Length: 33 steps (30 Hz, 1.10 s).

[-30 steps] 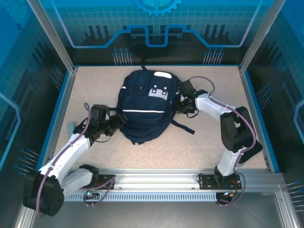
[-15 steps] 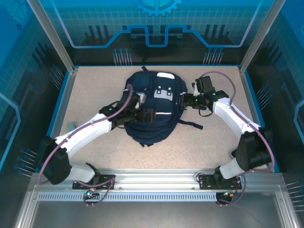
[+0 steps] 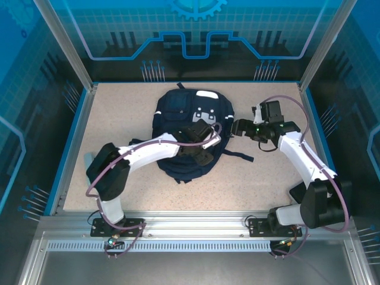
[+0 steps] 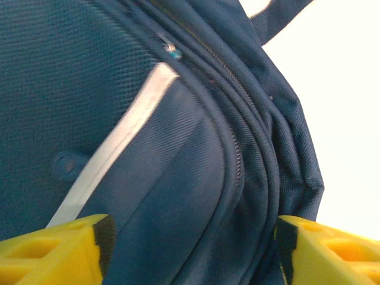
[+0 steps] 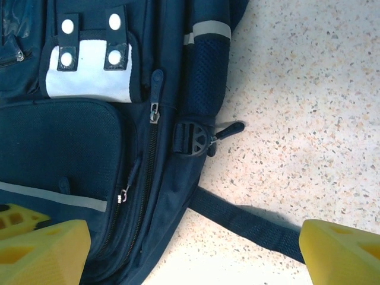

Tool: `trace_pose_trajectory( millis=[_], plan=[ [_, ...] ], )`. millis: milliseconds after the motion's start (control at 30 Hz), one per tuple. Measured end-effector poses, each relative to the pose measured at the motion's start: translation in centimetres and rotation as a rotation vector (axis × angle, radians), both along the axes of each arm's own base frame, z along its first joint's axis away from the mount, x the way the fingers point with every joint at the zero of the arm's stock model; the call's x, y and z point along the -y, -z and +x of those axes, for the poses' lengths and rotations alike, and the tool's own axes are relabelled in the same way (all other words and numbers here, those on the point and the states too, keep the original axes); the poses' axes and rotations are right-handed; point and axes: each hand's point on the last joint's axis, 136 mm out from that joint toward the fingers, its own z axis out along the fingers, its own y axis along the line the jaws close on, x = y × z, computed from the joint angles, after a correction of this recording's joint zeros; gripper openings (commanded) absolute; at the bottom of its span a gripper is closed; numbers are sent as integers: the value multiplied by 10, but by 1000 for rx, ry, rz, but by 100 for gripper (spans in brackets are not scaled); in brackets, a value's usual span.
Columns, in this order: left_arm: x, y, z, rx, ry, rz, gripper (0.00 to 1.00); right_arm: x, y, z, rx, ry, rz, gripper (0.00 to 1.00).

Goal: Pack books, pencil case, and school supplies into a backpack

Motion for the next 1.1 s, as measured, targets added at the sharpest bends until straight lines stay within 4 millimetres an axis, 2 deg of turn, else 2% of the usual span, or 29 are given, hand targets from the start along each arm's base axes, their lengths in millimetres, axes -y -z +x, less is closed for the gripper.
trace_pose_trajectory(
  millis=[167, 367, 567, 700, 800, 933, 1100],
  plan=[
    [1, 22, 8, 14, 62, 97, 58, 3, 2, -2, -8, 6, 17, 92],
    [-1, 21, 12, 43, 105, 135, 37, 1, 3, -4, -17, 1, 33, 91],
    [0, 19, 12, 55, 133, 144, 23, -2, 3, -5, -22, -4, 53, 87],
    [-1, 4, 11, 89, 131, 112, 17, -10, 6, -6, -48, -21, 99, 82],
    [-6, -16, 11, 136, 116, 65, 14, -18, 13, -2, -82, -28, 136, 75],
    [-18, -37, 9, 179, 80, 1, 11, -38, 12, 14, -108, -55, 167, 63],
    [-28, -48, 4, 201, 51, -47, 9, -65, 5, 36, -110, -89, 182, 53]
  ],
)
